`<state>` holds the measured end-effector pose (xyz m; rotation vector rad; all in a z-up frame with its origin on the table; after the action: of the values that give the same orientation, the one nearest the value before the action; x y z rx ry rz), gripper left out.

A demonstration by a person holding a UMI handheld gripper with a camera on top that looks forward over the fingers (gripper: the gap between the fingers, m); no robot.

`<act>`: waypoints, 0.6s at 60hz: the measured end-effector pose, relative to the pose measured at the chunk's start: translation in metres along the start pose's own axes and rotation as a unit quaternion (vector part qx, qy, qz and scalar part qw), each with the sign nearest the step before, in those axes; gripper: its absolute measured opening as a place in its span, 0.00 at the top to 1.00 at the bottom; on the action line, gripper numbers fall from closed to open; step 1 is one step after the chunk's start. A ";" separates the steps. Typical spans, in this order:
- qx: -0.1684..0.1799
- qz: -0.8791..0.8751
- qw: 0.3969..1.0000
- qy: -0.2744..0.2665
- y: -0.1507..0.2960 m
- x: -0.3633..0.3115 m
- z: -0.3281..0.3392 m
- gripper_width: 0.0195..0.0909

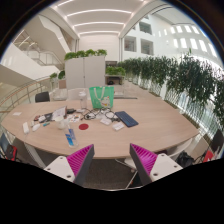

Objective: Pour water

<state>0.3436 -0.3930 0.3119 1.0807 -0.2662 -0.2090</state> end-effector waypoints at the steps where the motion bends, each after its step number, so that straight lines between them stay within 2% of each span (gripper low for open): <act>1: 0.000 -0.002 1.000 -0.002 0.000 0.000 0.000 0.14; 8: 0.003 -0.011 1.000 -0.010 -0.006 -0.026 0.031 0.14; 14: 0.011 -0.022 1.000 -0.012 -0.008 -0.024 0.032 0.15; 15: 0.015 -0.023 1.000 -0.012 -0.010 -0.044 0.037 0.15; 19: 0.048 -0.011 0.999 0.000 -0.009 -0.034 0.042 0.15; 20: 0.058 -0.006 0.998 -0.003 -0.013 -0.059 0.043 0.15; 24: 0.085 0.011 0.996 0.001 -0.029 -0.066 0.049 0.15; 36: 0.057 -0.014 0.998 0.020 -0.082 -0.129 0.014 0.13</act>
<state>0.2133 -0.4038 0.2307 1.2007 -0.2291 -0.2000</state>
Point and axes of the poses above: the point between the fingertips, and its own axes, seen from behind it with the camera up: x to the right, y up, z backward, against the way the camera looks, the point moved 7 cm from there along z, backward, against the way the camera looks, and after that the axes turned 12 degrees about -y, right-handed, at the moved point
